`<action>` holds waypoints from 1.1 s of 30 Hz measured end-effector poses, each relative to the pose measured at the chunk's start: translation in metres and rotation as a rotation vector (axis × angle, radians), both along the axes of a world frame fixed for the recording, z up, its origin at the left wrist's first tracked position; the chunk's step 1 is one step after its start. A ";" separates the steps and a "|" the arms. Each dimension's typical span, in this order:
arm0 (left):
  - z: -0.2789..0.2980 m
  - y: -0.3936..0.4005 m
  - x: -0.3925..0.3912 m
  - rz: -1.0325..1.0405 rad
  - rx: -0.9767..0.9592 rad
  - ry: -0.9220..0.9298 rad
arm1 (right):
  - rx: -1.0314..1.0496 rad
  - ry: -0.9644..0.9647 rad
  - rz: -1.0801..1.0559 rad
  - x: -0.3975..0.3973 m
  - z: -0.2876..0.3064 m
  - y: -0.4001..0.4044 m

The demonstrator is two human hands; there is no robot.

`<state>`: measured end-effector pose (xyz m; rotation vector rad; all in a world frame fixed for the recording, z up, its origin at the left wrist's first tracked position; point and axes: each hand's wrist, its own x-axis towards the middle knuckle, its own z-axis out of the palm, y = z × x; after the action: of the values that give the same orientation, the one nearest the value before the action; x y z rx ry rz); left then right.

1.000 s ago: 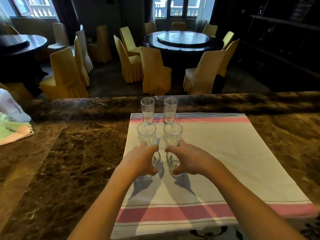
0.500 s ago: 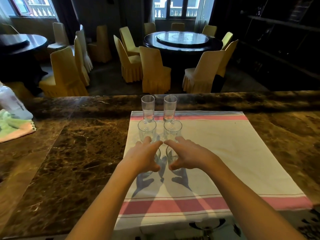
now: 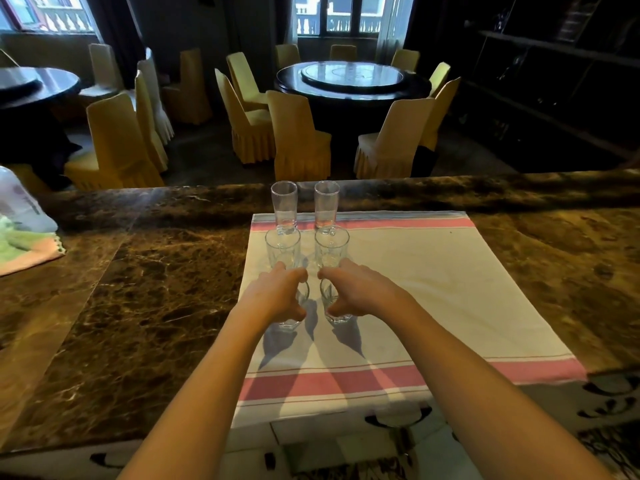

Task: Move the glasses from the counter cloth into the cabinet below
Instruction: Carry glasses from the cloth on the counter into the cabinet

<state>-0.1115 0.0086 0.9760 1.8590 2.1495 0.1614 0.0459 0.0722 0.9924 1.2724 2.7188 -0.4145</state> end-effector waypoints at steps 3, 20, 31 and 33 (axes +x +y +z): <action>0.003 -0.017 0.008 0.024 0.019 0.008 | 0.007 0.038 -0.003 0.017 0.008 -0.008; 0.017 -0.133 0.165 0.119 -0.015 0.002 | -0.056 0.044 0.177 0.164 0.017 -0.105; -0.060 -0.182 0.198 0.110 -0.208 0.029 | -0.108 -0.057 0.155 0.196 -0.063 -0.168; -0.078 -0.187 0.196 0.112 -0.228 0.006 | -0.124 -0.065 0.122 0.196 -0.080 -0.176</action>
<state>0.0845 -0.1785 0.8977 1.6169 2.1749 -0.0636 0.2423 -0.1041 0.9119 1.0645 2.6527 -0.5096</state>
